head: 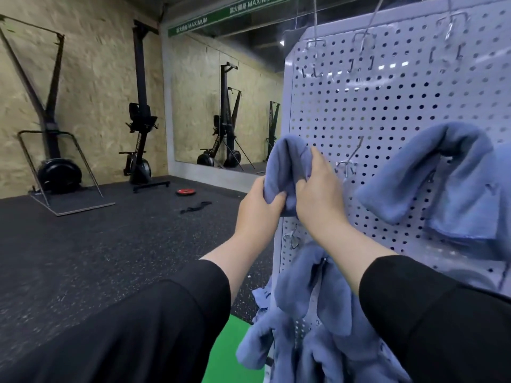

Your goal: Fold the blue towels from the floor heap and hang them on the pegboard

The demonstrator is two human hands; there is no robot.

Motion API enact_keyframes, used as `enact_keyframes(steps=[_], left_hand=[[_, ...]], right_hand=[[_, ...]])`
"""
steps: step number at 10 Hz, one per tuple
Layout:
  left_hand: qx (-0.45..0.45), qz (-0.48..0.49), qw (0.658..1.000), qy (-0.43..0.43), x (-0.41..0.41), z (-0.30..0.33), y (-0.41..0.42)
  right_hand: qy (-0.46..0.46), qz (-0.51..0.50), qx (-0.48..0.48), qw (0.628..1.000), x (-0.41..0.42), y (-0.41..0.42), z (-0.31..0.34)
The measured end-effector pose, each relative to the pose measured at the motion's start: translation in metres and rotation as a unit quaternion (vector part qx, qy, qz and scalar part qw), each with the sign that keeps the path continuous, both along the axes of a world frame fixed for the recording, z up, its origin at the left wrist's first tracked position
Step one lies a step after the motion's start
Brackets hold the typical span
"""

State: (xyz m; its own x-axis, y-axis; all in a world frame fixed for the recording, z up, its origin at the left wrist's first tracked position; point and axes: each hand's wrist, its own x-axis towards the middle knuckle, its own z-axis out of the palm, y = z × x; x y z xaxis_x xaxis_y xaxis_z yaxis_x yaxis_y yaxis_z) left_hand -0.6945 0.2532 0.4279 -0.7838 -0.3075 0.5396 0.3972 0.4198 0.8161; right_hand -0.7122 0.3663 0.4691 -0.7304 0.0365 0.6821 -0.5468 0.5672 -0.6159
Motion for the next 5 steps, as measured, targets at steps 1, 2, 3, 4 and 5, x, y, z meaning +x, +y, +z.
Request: enact_keyframes(steps=[1,2,3,4,5], left_hand=[[0.014,-0.054,0.998,-0.009,0.008,-0.014,0.001],[0.003,-0.072,0.997,-0.019,0.018,-0.023,-0.002],[-0.023,-0.073,0.996,-0.052,0.033,-0.022,-0.009],[-0.079,-0.036,0.993,-0.076,0.054,-0.018,-0.022],[-0.181,0.067,0.972,-0.132,0.080,-0.015,-0.034]], right_hand=[[-0.027,0.017,0.014,0.999,0.007,0.003,-0.007],[-0.039,0.031,0.032,0.998,0.020,0.008,-0.019],[-0.027,0.030,0.063,0.997,0.037,0.013,-0.023],[0.019,0.047,0.104,0.993,0.054,0.017,-0.028],[0.016,0.078,0.130,0.988,0.074,0.022,-0.026]])
